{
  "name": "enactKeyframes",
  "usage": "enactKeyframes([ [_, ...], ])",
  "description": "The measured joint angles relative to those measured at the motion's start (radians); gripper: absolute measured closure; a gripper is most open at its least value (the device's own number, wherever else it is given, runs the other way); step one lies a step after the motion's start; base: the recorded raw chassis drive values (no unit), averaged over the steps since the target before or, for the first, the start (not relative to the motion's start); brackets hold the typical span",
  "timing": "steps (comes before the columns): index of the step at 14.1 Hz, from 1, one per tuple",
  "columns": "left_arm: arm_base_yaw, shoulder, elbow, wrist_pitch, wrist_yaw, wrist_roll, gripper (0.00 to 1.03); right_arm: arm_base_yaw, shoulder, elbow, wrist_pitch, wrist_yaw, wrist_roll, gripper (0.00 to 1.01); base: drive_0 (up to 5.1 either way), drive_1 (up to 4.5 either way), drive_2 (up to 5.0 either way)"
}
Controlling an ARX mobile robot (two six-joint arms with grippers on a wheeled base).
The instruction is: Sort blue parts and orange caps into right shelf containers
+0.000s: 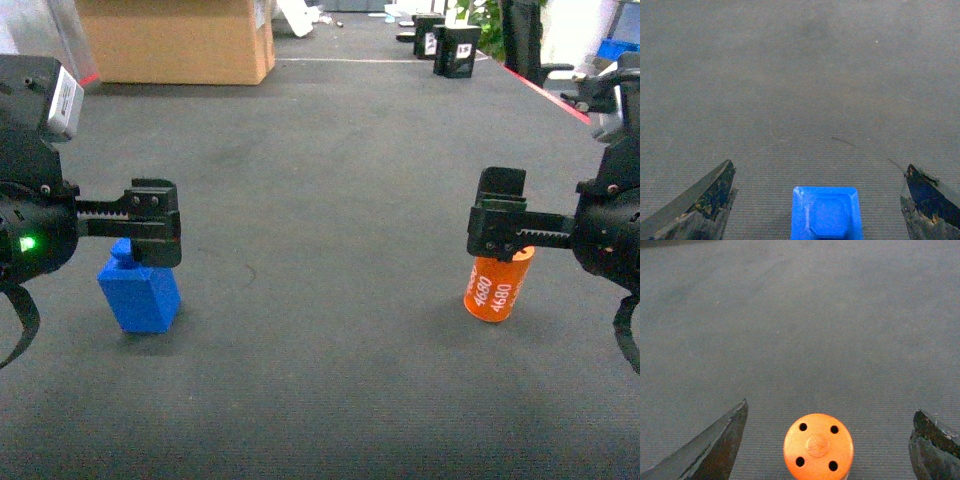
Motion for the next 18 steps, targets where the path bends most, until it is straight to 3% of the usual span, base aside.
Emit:
enactKeyframes([
  [6,0.03,0.107,0.028,0.023,-0.009,-0.014,0.05,0.02,0.101,0.056,-0.029,0.0,0.004,0.03,0.0,0.0,0.0],
  [14,0.029,0.193,0.029,0.039,0.003,-0.016,0.05,0.026,0.201,0.084,-0.037,0.018,0.011,0.03,0.0,0.0,0.0],
  [18,0.012,0.256,0.063,0.024,-0.01,0.006,0.05,0.026,0.27,0.146,-0.085,0.08,0.015,0.05,0.0,0.0,0.0],
])
